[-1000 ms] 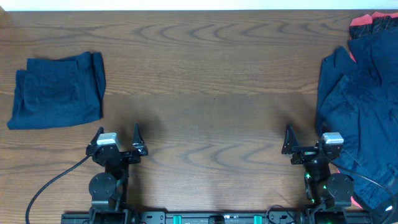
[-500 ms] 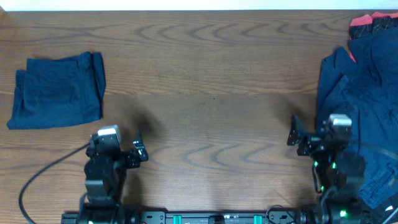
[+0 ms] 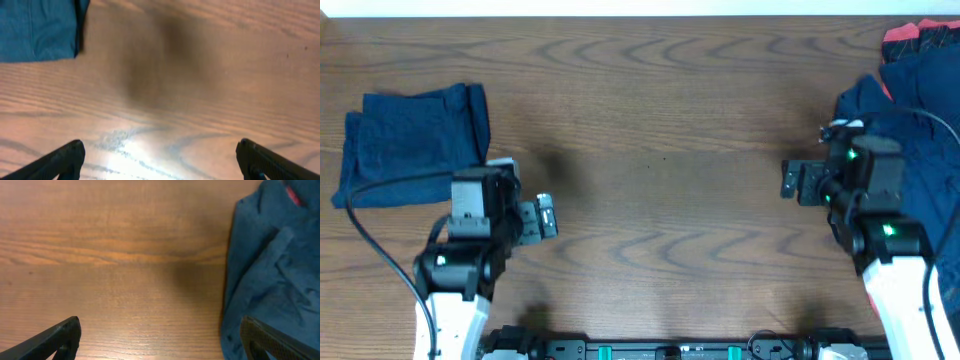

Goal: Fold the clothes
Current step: 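Reach the right gripper to the navy shorts on the right pile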

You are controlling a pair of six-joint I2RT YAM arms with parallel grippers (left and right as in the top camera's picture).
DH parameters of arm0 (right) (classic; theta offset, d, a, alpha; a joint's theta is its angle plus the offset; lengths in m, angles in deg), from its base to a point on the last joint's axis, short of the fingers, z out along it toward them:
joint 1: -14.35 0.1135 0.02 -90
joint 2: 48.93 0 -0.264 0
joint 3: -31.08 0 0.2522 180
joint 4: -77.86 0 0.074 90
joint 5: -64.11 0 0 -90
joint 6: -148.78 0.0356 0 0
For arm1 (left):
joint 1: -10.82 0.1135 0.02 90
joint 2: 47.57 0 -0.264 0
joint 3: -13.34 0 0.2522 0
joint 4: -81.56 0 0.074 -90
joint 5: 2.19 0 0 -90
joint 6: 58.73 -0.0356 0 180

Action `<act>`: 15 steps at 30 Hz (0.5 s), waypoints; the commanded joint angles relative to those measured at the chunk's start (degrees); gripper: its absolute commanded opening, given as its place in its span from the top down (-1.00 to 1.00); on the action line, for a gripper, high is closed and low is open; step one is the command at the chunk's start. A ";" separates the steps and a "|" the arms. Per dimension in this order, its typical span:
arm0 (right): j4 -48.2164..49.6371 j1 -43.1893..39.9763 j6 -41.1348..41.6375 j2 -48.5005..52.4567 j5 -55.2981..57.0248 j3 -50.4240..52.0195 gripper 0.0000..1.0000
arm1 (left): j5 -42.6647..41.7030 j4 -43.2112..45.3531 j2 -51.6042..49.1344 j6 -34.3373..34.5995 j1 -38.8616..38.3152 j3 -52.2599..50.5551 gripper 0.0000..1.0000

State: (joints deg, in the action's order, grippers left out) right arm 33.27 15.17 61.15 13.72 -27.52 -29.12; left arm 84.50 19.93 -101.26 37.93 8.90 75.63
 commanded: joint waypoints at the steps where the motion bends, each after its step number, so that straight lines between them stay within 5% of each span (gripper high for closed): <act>1: 0.55 0.00 -2.23 3.74 3.78 -1.01 -0.98 | -1.57 -0.92 -1.68 1.20 0.24 1.73 -0.96; 7: 6.10 -3.17 0.87 11.63 21.88 -1.01 -0.96 | -1.88 -0.81 -2.40 1.20 0.24 1.73 -0.96; 15: 6.97 -9.09 7.52 24.13 22.14 -1.01 -0.66 | -1.88 -0.72 -2.43 1.18 0.24 1.73 -0.96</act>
State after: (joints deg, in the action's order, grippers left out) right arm 40.15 7.30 65.39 34.79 -7.74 -29.14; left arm 83.23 19.23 -103.67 38.78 8.90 76.44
